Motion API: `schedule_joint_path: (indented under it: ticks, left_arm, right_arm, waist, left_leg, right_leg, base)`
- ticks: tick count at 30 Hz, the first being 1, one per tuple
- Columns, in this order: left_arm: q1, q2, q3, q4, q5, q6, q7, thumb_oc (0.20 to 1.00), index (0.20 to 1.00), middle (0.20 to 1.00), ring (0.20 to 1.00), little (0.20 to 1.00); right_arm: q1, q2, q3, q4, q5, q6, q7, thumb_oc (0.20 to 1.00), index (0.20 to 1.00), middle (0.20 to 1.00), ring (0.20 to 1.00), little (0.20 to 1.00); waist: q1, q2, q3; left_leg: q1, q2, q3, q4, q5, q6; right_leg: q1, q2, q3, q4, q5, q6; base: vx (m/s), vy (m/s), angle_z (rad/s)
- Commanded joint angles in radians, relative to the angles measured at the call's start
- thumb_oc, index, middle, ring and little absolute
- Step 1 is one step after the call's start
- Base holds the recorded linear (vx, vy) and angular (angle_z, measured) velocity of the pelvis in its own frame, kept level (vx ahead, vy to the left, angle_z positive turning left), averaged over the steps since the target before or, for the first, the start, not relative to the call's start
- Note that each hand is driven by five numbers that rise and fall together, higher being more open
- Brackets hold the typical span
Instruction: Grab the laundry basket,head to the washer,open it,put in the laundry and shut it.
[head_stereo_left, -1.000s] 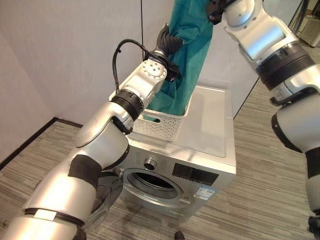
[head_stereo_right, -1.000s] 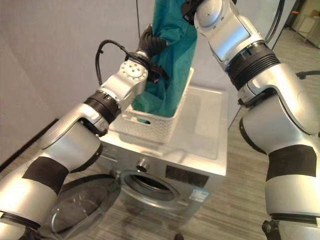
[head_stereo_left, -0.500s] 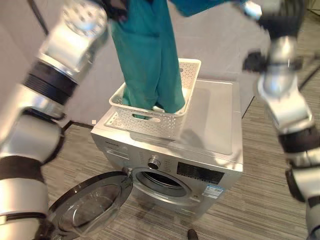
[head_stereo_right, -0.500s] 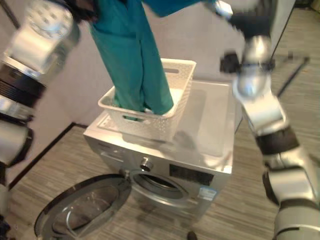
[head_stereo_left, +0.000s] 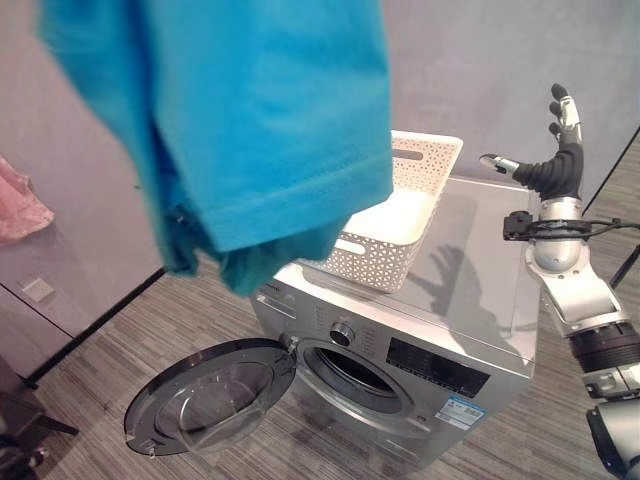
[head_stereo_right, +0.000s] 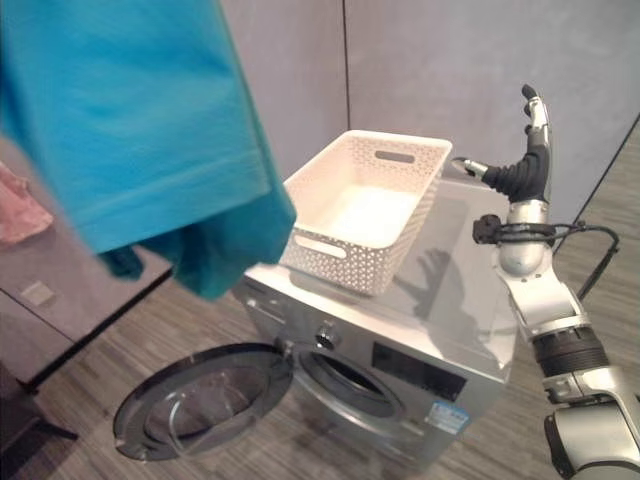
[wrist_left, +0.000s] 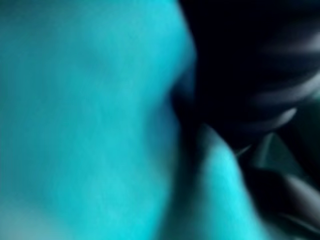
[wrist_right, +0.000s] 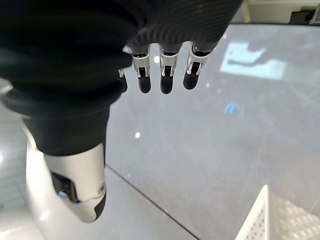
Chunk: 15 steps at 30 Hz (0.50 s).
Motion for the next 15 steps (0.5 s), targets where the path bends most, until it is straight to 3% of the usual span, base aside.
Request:
schedule_joint_path:
  ticks: [1,6,9,10,11,13,15]
  left_arm:
    - [-0.054,0.051,-0.037,0.092,0.013,0.001,0.054,0.200,0.200,0.200,0.200,0.200]
    - [-0.065,0.152,-0.073,0.032,0.028,-0.006,0.061,0.200,0.200,0.200,0.200,0.200]
    - [0.052,0.307,-0.033,-0.119,0.050,-0.037,0.065,0.200,0.200,0.200,0.200,0.200]
    - [0.069,0.309,-0.017,-0.127,0.053,-0.035,0.067,0.200,0.200,0.200,0.200,0.200]
    - [0.124,0.336,0.017,-0.166,0.056,-0.044,0.069,0.200,0.200,0.200,0.200,0.200]
    - [0.442,0.391,0.248,-0.316,0.076,-0.071,0.072,0.200,0.200,0.200,0.200,0.200]
    - [0.583,0.395,0.364,-0.359,0.101,-0.069,0.075,0.200,0.200,0.200,0.200,0.200]
  right_arm:
    - [0.010,-0.005,-0.103,0.021,-0.015,-0.041,0.011,1.000,1.000,1.000,1.000,1.000]
    - [0.111,-0.009,-0.174,0.014,-0.031,-0.038,0.012,1.000,1.000,1.000,1.000,1.000]
    - [0.210,-0.006,-0.289,0.010,-0.105,-0.024,-0.034,1.000,1.000,1.000,1.000,1.000]
    - [0.215,-0.007,-0.291,0.006,-0.108,-0.023,-0.034,1.000,1.000,1.000,1.000,1.000]
    - [0.226,-0.003,-0.313,0.007,-0.125,-0.018,-0.044,1.000,1.000,1.000,1.000,1.000]
    - [0.259,0.015,-0.390,0.010,-0.166,-0.003,-0.081,1.000,1.000,1.000,1.000,1.000]
    - [0.267,0.005,-0.400,0.011,-0.176,0.001,-0.085,1.000,1.000,1.000,1.000,1.000]
  waist:
    - [0.043,-0.066,-0.015]
    - [0.053,-0.076,-0.016]
    - [0.058,-0.100,-0.003]
    - [0.059,-0.098,-0.005]
    - [0.057,-0.110,0.004]
    - [0.060,-0.148,0.041]
    - [0.069,-0.142,0.047]
  left_leg:
    - [0.089,0.013,0.042,0.005,-0.105,0.015]
    - [0.085,0.012,0.031,0.006,-0.104,0.016]
    - [0.079,0.007,0.026,0.017,-0.104,0.023]
    - [0.083,0.007,0.025,0.018,-0.112,0.023]
    - [0.077,0.003,0.027,0.030,-0.111,0.025]
    - [0.060,-0.016,0.038,0.109,-0.156,0.039]
    - [0.061,-0.023,0.046,0.135,-0.181,0.047]
  right_leg:
    - [0.028,-0.059,-0.010,0.000,-0.111,0.044]
    - [0.034,-0.063,-0.024,0.000,-0.109,0.047]
    - [0.039,-0.076,-0.039,0.000,-0.097,0.050]
    - [0.044,-0.076,-0.039,0.000,-0.104,0.052]
    - [0.042,-0.080,-0.040,0.000,-0.095,0.051]
    - [0.046,-0.096,-0.030,0.000,-0.080,0.059]
    - [0.051,-0.103,-0.023,0.000,-0.082,0.063]
  base:
    - [-0.04,0.026,0.10]
    - [-0.03,0.030,0.15]
    - [-0.05,0.064,0.10]
    - [-0.06,0.061,0.20]
    - [-0.02,0.080,0.21]
    - [-0.09,0.139,0.06]
    - [-0.06,0.113,-0.09]
